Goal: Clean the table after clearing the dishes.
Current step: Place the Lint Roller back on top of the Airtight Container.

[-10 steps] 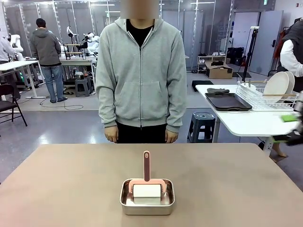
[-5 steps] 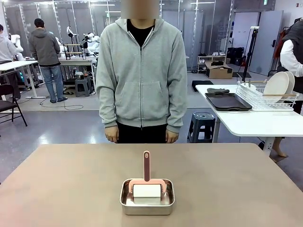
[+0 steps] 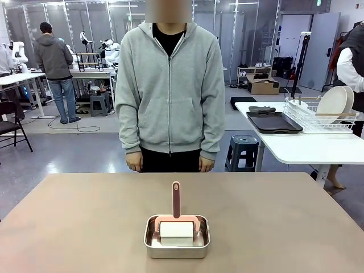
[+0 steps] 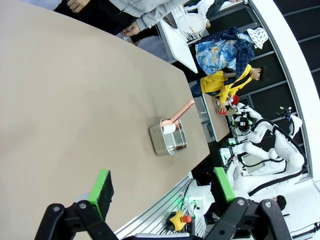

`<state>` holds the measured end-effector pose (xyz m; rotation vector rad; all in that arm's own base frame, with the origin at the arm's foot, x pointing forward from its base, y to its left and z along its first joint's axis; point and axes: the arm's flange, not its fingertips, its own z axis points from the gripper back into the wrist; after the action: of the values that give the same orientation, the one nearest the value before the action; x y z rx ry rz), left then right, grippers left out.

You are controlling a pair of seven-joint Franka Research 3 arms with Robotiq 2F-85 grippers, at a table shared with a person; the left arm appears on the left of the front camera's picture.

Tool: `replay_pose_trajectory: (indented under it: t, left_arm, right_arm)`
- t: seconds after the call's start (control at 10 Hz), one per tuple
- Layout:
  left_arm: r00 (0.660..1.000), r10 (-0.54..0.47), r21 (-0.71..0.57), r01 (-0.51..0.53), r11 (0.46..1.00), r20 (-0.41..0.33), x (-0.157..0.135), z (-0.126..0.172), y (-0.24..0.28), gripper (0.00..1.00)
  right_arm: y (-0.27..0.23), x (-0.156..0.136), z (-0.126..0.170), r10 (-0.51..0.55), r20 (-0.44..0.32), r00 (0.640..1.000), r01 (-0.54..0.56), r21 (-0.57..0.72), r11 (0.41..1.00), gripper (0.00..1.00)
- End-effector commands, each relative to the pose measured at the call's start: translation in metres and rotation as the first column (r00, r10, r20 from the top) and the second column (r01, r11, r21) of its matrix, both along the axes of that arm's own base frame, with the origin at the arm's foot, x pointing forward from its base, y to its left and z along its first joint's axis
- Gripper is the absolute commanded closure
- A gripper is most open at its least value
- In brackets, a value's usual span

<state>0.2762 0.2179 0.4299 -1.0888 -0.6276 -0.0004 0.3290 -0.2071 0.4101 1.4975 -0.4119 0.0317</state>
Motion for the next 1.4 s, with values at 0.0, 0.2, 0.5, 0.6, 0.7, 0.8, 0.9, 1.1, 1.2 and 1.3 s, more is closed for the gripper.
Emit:
replay_pose_trajectory:
  t: [0.0,0.2,0.5,0.6,0.7,0.8,0.9,1.1,1.2,1.3]
  left_arm:
    - [1.0,-0.005,-0.008,0.005,1.0,0.01,-0.0033,0.0011,0.002,0.0]
    - [1.0,-0.005,-0.008,0.005,1.0,0.01,-0.0033,0.0011,0.002,0.0]
    - [1.0,-0.005,-0.008,0.005,1.0,0.01,-0.0033,0.0011,0.002,0.0]
    - [1.0,-0.005,-0.008,0.005,1.0,0.01,-0.0033,0.0011,0.002,0.0]
    - [1.0,-0.005,-0.008,0.005,1.0,0.01,-0.0033,0.0011,0.002,0.0]
    - [1.0,-0.005,-0.008,0.005,1.0,0.01,-0.0033,0.0011,0.002,0.0]
    - [1.0,-0.005,-0.008,0.005,1.0,0.01,-0.0033,0.0011,0.002,0.0]
    - [1.0,-0.005,-0.008,0.005,1.0,0.01,-0.0033,0.0011,0.002,0.0]
    - [1.0,-0.005,-0.008,0.005,1.0,0.01,-0.0033,0.0011,0.002,0.0]
    - [1.0,-0.005,-0.008,0.005,1.0,0.01,-0.0033,0.0011,0.002,0.0]
  right_arm:
    - [-0.0021,-0.0021,0.0014,0.0,0.002,1.0,0.0,-0.003,1.0,0.0]
    - [-0.0021,-0.0021,0.0014,0.0,0.002,1.0,0.0,-0.003,1.0,0.0]
    - [-0.0021,-0.0021,0.0014,0.0,0.002,1.0,0.0,-0.003,1.0,0.0]
    - [-0.0021,-0.0021,0.0014,0.0,0.002,1.0,0.0,-0.003,1.0,0.0]
    - [-0.0021,-0.0021,0.0014,0.0,0.002,1.0,0.0,-0.003,1.0,0.0]
    - [-0.0021,-0.0021,0.0014,0.0,0.002,1.0,0.0,-0.003,1.0,0.0]
    - [-0.0021,-0.0021,0.0014,0.0,0.002,1.0,0.0,-0.003,1.0,0.0]
    - [-0.0021,-0.0021,0.0014,0.0,0.002,1.0,0.0,-0.003,1.0,0.0]
    - [-0.0021,-0.0021,0.0014,0.0,0.002,1.0,0.0,-0.003,1.0,0.0]
    - [-0.0021,-0.0021,0.0014,0.0,0.002,1.0,0.0,-0.003,1.0,0.0]
